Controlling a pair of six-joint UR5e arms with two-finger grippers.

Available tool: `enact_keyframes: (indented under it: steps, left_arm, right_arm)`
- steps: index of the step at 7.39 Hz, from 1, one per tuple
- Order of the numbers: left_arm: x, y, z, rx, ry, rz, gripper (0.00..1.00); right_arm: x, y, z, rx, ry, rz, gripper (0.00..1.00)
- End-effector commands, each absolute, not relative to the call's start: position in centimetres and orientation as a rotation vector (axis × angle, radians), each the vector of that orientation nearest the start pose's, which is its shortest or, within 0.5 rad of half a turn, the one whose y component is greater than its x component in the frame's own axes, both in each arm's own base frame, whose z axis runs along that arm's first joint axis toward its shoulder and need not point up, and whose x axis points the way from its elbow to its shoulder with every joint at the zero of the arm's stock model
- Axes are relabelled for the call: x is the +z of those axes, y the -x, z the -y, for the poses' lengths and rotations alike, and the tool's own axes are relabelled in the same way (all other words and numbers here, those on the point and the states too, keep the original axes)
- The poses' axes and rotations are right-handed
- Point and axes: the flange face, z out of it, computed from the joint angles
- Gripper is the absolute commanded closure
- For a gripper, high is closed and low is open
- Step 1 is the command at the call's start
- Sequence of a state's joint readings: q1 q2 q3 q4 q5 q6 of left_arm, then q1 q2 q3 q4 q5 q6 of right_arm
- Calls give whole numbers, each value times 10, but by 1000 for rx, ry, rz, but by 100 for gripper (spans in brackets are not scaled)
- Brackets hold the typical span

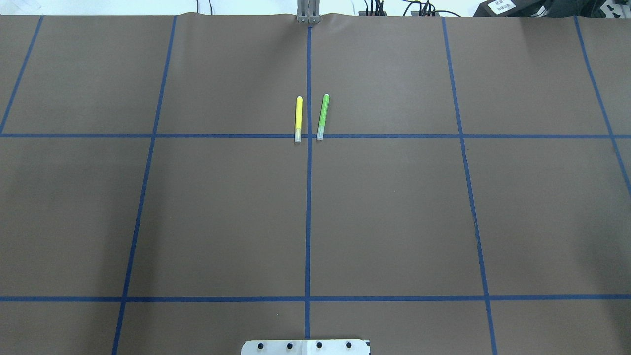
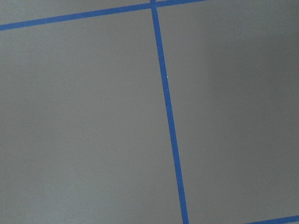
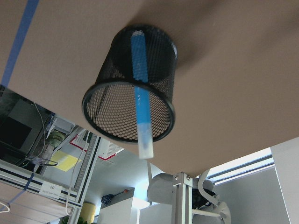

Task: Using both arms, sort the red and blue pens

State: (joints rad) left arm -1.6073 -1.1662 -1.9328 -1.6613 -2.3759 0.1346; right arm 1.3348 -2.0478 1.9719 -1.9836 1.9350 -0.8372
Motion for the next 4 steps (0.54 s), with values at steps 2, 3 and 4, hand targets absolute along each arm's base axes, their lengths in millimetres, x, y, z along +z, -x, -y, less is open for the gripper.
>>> enact_keyframes:
  steps: [2,3,4]
  left_arm:
    - [633,73,326,113,-116,-799,0]
    - [633,73,326,113,-116,-799,0]
    - [634,73,327,113,-114,-797,0]
  right_arm:
    - [636,-7,360,-831,158,562,2]
    - [610,0,391,-753,102,577,2]
    - [589,-7,421,-627,64,585,2]
